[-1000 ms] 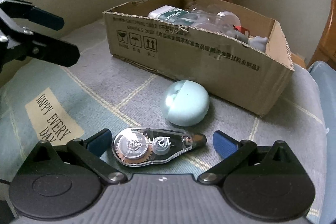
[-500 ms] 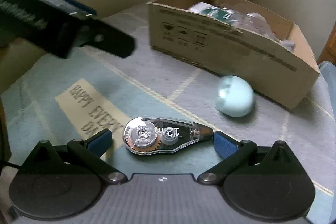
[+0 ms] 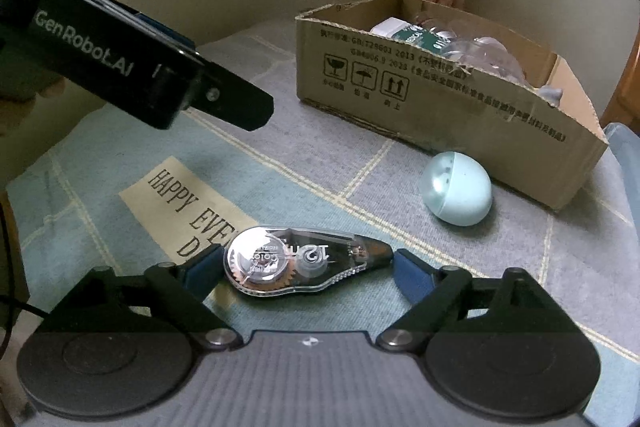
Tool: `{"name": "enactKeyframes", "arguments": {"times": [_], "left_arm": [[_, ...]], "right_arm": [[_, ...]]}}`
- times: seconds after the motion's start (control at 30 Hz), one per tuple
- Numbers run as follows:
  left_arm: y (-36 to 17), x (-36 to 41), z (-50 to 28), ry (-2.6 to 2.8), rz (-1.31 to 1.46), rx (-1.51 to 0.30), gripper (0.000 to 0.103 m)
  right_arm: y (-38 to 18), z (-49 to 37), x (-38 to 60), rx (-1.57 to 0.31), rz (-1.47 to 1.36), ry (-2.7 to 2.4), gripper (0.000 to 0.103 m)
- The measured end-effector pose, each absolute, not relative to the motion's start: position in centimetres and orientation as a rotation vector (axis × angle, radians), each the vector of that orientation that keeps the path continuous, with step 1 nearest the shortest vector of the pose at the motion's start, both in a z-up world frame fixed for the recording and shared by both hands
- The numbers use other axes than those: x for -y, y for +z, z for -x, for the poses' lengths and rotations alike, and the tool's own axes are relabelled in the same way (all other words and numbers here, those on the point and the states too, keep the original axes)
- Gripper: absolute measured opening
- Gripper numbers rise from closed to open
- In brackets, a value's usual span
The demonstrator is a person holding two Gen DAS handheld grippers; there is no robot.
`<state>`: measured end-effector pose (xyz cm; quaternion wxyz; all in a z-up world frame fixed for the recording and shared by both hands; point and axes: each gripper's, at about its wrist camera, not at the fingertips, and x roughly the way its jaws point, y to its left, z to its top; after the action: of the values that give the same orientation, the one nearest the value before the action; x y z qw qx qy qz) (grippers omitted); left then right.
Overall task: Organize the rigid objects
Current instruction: 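Grasp the teal ball with the left tool while the right tool grasps the correction tape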
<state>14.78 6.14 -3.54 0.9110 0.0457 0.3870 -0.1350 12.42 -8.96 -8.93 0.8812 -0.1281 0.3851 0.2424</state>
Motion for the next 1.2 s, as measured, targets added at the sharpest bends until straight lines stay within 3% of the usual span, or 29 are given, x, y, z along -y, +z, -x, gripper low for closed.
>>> {"name": "enactKeyframes", "arguments": {"times": [0.67,1.2], "left_arm": [[-4.6,1.5,-17.8,-0.394,-0.143,-0.841,0.099],[-9.0,7.5,-21.2,-0.268,-0.122,-0.903,0.099]], "right_arm": [[-9.0,-12.0,15.2,-0.796,0.179,0.213,0.093],[-9.8,-12.2,17.7,-0.77,0.127,0.235,0.098]]}}
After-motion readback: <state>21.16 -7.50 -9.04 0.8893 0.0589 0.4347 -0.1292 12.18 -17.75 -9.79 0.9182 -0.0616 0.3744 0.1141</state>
